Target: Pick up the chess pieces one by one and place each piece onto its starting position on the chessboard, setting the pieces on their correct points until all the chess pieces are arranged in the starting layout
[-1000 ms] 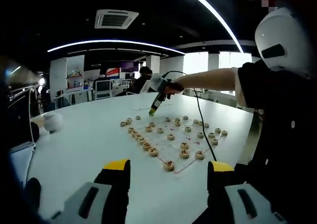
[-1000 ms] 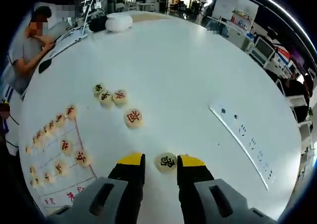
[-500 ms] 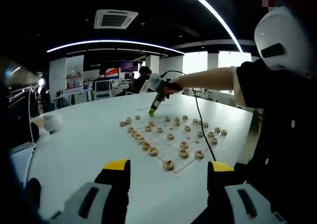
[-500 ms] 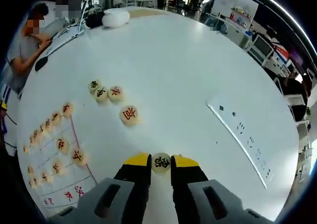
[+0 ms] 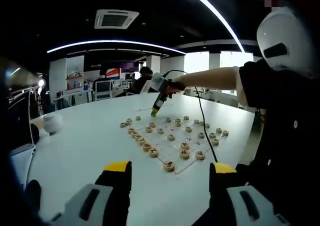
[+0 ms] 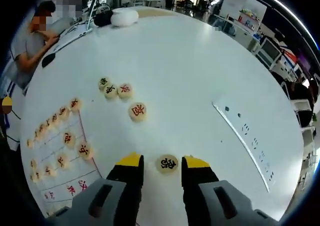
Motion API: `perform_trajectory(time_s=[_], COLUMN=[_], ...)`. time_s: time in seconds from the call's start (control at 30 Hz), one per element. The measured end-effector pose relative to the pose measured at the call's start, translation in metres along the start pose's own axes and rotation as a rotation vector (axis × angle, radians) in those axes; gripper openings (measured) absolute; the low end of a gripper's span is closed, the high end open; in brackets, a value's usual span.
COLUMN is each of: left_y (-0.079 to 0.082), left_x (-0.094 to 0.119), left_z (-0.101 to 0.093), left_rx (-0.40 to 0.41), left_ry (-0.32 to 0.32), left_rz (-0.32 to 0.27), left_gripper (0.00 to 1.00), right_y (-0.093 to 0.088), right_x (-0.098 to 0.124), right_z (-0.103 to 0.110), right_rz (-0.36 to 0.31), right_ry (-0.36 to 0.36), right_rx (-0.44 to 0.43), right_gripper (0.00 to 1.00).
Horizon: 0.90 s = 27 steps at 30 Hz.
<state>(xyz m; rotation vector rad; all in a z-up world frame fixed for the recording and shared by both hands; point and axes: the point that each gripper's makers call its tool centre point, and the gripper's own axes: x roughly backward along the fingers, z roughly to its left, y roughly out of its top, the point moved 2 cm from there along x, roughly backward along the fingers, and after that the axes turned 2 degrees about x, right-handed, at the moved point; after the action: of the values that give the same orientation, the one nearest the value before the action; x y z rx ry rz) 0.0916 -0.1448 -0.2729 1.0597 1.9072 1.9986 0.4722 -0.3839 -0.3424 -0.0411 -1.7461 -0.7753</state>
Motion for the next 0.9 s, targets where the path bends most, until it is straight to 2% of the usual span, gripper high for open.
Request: perform_trajectory(time_s=[0.17, 0.33, 0.57, 0.73, 0.9], left_y=[0.0, 0.0, 0.001, 0.003, 0.005], left_x=[-0.001, -0.001, -0.003, -0.008, -0.016], left_z=[-0.001, 0.0, 0.0, 0.0, -0.001], left_rx=[-0.002, -0.001, -0.002, -0.006, -0.013], left_ry=[-0.004, 0.0, -0.003, -0.016, -0.039], left_rz=[0.003, 0.004, 0.006, 0.007, 0.006], left_gripper=[0.63, 0.63, 0.63, 0.63, 0.63], right_y=[-0.004, -0.008, -0.003, 0.0, -0.007], right_x=[-0.003, -0.003, 0.006, 0.041, 0.083], right_z=[0.0, 0.001, 0.0, -0.001, -0.002], right_rz=[0.021, 0.033, 0.002, -0.068, -0.142], right_ry=[0.004, 0.0, -0.001, -0.016, -0.027], right_rx=[-0.013, -0.016, -0.013, -0.02, -0.024], right_gripper=[0.28, 0.19, 0.19, 0.19, 0.19])
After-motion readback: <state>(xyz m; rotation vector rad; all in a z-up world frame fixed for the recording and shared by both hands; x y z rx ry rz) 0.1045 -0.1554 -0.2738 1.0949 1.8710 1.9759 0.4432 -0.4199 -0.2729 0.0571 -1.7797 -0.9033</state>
